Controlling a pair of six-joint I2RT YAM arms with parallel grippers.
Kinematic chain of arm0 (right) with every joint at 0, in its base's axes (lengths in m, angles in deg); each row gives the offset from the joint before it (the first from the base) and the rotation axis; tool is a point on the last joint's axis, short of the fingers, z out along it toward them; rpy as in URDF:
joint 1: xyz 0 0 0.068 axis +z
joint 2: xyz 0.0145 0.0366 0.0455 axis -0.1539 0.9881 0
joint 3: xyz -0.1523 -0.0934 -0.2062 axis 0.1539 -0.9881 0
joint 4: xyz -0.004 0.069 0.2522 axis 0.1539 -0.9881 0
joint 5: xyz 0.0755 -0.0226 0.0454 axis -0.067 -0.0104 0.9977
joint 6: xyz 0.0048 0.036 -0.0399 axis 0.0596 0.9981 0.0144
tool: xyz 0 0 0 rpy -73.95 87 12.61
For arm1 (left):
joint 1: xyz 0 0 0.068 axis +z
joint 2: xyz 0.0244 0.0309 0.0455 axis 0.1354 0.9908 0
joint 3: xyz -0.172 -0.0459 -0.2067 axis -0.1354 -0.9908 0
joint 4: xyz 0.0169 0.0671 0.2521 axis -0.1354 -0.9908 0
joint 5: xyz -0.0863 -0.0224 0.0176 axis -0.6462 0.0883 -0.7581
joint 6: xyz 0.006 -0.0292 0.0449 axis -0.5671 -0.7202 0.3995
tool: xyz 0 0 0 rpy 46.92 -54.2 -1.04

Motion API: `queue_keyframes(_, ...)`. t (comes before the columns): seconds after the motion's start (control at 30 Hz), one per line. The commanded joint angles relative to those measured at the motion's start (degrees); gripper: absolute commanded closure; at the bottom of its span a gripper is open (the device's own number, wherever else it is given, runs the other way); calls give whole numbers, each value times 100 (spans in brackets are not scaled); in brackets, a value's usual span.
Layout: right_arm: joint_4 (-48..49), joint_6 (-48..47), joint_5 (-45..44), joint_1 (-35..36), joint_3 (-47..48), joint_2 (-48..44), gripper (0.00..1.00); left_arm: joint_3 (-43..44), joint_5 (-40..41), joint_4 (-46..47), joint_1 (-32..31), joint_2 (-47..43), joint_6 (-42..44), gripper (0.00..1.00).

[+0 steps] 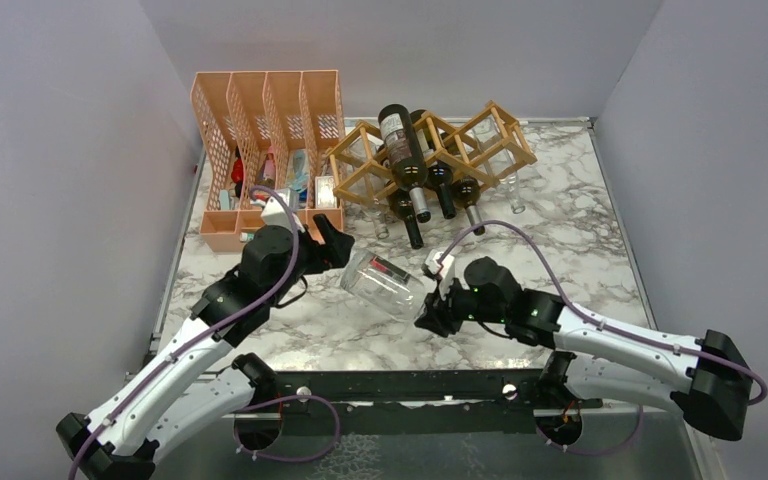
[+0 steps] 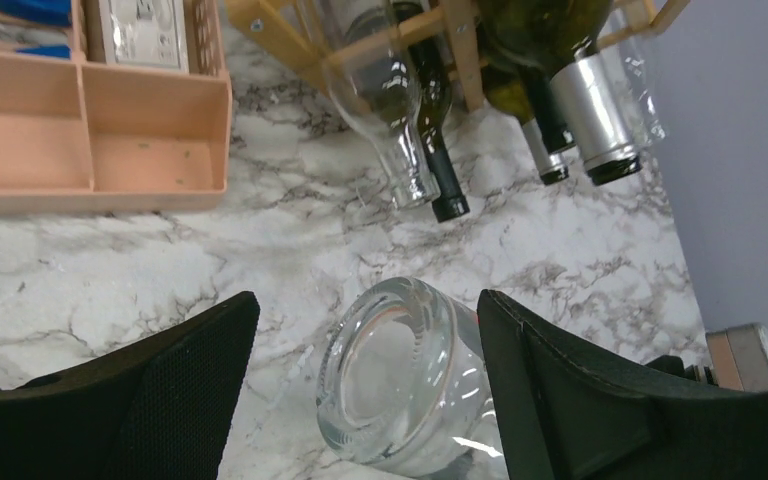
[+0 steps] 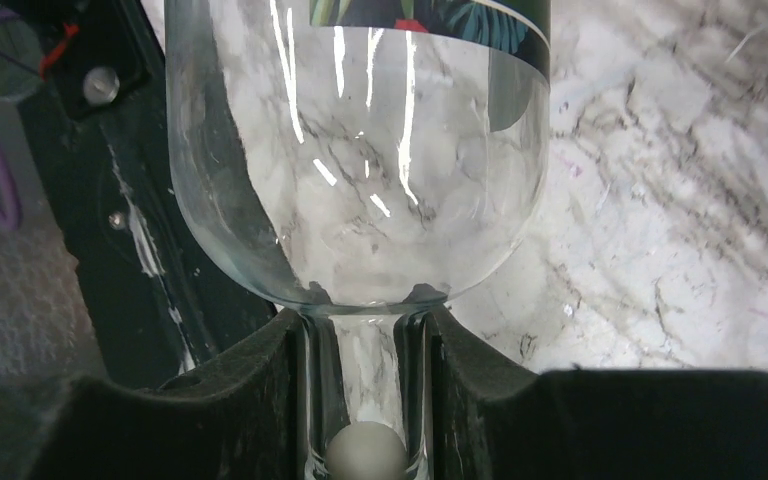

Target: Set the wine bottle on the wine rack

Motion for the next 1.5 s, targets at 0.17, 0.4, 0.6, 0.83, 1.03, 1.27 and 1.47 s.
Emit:
queue_keyframes(0.17, 1861, -248, 125, -23, 456, -1139, 99, 810, 1170, -25, 32, -528, 420, 14)
queue_keyframes(0.4, 2500, -255, -760, -19, 779, -1463, 99, 1098, 1520, 274, 31, -809, 760, 14)
queue_keyframes(0.6, 3353, -390, -1747, -19, 960, -1369, 99, 1079, 1551, 511, 33, -907, 910, 14)
queue_keyframes(0.83, 3833, -825, -2875, -30, 1409, -924, 99, 936, 1423, 512, 33, -848, 840, 14)
queue_keyframes(1.03, 3717, -1320, -3704, -165, 2173, -266, 99, 802, 1186, 592, 33, -746, 820, 13)
queue_keyframes(1.27, 2936, -622, -3168, -1386, 2913, 347, 99, 643, 1030, 626, 33, -706, 755, 13)
queue_keyframes(1.47, 2513, -147, -2572, -2415, 3149, 736, 99, 516, 964, 631, 28, -710, 731, 13)
